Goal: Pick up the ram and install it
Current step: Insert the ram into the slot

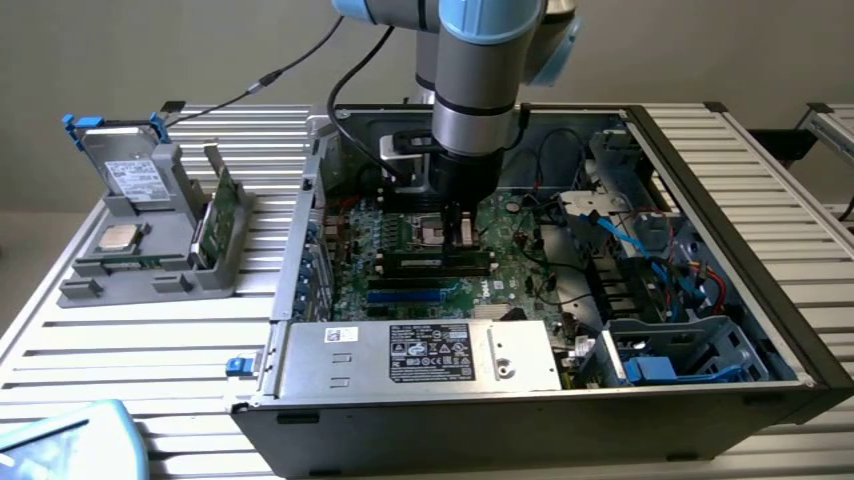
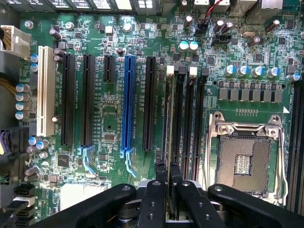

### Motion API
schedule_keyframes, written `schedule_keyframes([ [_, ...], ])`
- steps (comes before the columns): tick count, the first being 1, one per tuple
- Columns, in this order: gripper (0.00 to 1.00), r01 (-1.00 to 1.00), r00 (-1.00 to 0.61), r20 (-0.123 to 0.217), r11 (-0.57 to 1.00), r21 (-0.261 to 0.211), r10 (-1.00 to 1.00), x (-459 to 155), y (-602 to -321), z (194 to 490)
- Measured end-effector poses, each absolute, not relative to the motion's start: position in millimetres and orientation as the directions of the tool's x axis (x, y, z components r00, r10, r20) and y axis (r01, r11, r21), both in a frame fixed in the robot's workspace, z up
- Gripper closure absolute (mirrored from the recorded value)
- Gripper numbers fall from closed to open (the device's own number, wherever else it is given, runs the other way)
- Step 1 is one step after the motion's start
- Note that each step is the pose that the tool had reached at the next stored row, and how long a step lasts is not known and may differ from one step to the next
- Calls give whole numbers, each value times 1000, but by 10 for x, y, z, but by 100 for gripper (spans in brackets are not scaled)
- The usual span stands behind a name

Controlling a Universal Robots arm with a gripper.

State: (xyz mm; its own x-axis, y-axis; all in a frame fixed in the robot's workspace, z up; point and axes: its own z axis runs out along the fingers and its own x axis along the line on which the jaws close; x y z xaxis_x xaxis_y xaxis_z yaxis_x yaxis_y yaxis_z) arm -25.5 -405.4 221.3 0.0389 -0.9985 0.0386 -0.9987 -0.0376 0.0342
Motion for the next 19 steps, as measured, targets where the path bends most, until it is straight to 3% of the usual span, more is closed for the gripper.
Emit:
schedule_keyframes([
  [19, 86, -999, 34, 39, -32, 34, -999, -255, -4039, 2187],
])
